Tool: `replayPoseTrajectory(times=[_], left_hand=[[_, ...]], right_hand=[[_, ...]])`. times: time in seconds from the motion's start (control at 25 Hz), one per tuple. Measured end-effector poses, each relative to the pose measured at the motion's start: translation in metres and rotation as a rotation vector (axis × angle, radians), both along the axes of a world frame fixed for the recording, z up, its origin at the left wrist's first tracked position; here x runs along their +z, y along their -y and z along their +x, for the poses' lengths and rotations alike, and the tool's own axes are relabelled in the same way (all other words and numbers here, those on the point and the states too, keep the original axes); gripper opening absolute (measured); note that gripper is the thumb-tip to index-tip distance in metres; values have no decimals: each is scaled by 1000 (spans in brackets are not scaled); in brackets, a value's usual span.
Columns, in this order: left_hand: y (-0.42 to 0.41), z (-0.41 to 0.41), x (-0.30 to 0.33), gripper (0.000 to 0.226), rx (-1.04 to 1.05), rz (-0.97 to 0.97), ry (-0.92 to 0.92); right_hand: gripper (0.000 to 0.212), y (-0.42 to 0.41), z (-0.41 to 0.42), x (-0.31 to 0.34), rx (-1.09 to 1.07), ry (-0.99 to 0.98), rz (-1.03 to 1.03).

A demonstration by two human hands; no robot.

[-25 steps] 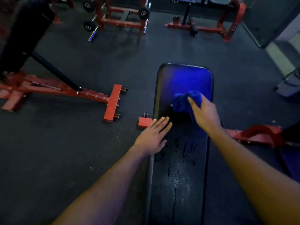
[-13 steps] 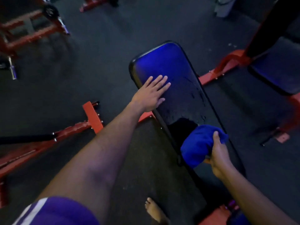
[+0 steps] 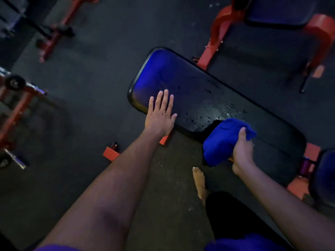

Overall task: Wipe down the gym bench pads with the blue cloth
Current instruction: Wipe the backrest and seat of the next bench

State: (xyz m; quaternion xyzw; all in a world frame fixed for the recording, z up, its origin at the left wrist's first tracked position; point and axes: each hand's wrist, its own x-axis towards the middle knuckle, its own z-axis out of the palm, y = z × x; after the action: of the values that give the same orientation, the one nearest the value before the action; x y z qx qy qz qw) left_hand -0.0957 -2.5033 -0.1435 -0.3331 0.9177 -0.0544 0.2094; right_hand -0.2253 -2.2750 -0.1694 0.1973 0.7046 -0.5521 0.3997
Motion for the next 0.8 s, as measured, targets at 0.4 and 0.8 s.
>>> replayPoseTrajectory(times=[0.4, 0.8], left_hand=[[68, -35, 6, 64, -860, 92, 51], [82, -73, -21, 62, -1247, 184, 173]], right_hand=[[40, 21, 27, 4, -274, -127, 50], [69, 73, 186, -34, -965, 22, 36]])
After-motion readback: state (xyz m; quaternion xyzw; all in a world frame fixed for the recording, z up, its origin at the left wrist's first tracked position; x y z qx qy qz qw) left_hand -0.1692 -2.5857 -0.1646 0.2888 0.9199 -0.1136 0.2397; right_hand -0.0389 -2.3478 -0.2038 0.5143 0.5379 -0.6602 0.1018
